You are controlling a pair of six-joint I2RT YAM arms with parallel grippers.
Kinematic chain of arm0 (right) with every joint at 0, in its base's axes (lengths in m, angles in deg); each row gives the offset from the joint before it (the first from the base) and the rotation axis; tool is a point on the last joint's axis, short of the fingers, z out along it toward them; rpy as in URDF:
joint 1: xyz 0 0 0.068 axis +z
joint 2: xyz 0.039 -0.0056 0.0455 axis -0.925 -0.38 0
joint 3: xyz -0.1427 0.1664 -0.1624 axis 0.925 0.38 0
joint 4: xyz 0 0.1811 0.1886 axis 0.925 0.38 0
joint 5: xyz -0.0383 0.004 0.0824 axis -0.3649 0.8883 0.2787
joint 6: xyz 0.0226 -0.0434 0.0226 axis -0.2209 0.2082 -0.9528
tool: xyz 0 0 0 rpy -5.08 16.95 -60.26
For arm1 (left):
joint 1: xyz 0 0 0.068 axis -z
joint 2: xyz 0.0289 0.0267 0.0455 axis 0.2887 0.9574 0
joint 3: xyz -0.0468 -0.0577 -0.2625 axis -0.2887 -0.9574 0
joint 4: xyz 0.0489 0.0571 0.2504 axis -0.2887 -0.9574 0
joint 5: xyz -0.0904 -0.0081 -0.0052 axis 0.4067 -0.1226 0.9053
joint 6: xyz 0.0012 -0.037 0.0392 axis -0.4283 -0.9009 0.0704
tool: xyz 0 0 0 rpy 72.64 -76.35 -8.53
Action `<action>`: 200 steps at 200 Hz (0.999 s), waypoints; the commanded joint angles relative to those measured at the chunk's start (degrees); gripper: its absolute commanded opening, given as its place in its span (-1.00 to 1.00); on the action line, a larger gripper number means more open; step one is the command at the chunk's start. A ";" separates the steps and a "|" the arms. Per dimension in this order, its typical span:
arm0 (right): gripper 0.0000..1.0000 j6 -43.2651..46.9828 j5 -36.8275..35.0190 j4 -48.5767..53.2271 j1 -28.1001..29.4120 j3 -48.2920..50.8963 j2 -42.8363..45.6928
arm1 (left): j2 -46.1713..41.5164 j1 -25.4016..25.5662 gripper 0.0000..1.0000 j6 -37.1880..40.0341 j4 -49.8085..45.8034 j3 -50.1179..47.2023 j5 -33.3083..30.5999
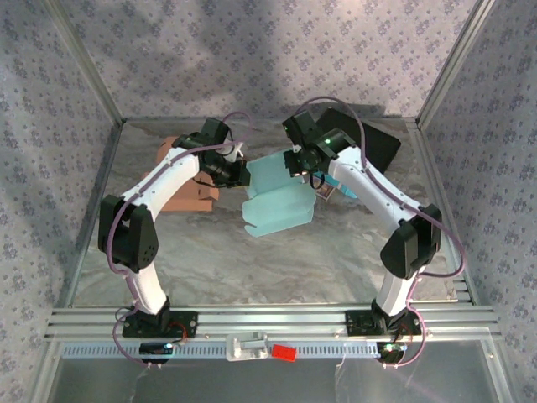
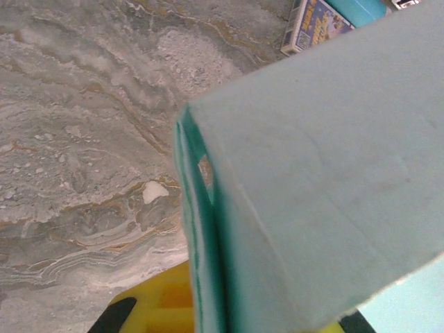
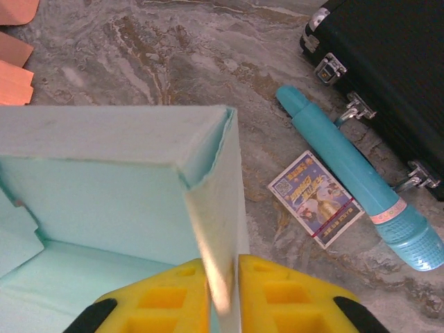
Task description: Fold the paper box
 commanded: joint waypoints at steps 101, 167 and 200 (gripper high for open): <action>-1.00 -2.73 -16.45 7.95 1.15 -9.27 -6.71 | -0.78 0.95 -1.00 0.88 -1.28 2.89 2.61; -0.68 -4.21 -20.65 12.82 2.04 -16.62 -11.46 | -0.61 1.31 -1.00 0.66 -1.32 2.62 2.47; -0.64 -3.50 -20.98 13.62 1.39 -19.31 -12.92 | -0.52 1.55 -1.00 0.57 -1.28 2.71 2.51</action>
